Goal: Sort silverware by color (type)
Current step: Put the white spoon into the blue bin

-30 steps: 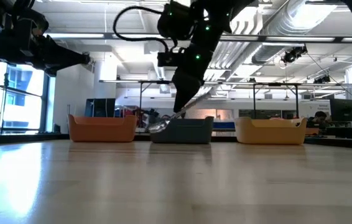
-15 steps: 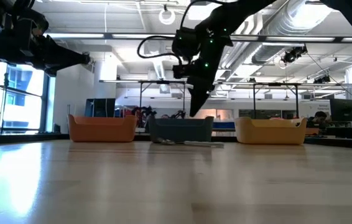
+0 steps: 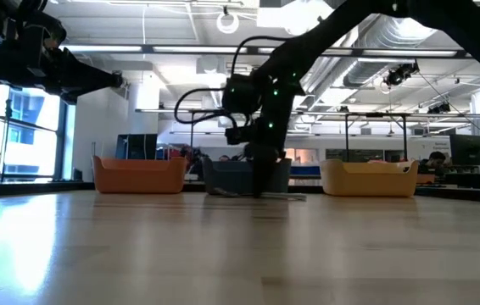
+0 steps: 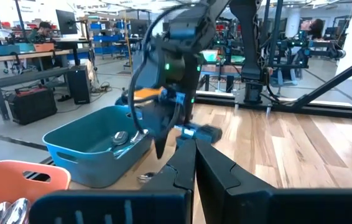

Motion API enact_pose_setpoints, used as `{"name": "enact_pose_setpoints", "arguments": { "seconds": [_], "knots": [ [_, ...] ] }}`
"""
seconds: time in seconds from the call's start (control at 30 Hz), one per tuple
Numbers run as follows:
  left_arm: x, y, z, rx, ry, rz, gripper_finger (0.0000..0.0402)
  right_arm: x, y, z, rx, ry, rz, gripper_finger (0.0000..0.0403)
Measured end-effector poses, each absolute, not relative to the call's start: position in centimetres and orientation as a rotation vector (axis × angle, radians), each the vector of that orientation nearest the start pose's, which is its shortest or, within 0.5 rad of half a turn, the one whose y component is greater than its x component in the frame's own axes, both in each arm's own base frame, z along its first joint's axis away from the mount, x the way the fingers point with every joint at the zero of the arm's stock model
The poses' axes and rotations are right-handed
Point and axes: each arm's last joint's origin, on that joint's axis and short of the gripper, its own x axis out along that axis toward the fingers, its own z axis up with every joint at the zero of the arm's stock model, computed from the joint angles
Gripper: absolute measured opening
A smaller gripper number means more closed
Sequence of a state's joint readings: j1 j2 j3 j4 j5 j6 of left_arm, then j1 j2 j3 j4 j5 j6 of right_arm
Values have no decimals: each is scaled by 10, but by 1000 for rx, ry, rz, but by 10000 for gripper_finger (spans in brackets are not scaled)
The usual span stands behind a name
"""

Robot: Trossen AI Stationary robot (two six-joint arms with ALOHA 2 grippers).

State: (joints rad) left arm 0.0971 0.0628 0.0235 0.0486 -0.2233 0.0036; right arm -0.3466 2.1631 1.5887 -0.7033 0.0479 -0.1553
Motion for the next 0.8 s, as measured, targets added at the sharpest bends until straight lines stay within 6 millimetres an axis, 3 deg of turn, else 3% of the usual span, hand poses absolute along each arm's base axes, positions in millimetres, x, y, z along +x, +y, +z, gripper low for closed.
{"name": "enact_pose_setpoints", "arguments": {
  "seconds": [0.27,0.6,0.8],
  "knots": [
    [99,16,171,3,-9,320,3,410,-148,129,106,1325,-228,131],
    [99,16,171,3,-9,320,3,414,-116,128,80,1387,-166,12],
    [99,16,171,3,-9,320,3,415,-102,139,17,1379,-156,22]
  ]
}}
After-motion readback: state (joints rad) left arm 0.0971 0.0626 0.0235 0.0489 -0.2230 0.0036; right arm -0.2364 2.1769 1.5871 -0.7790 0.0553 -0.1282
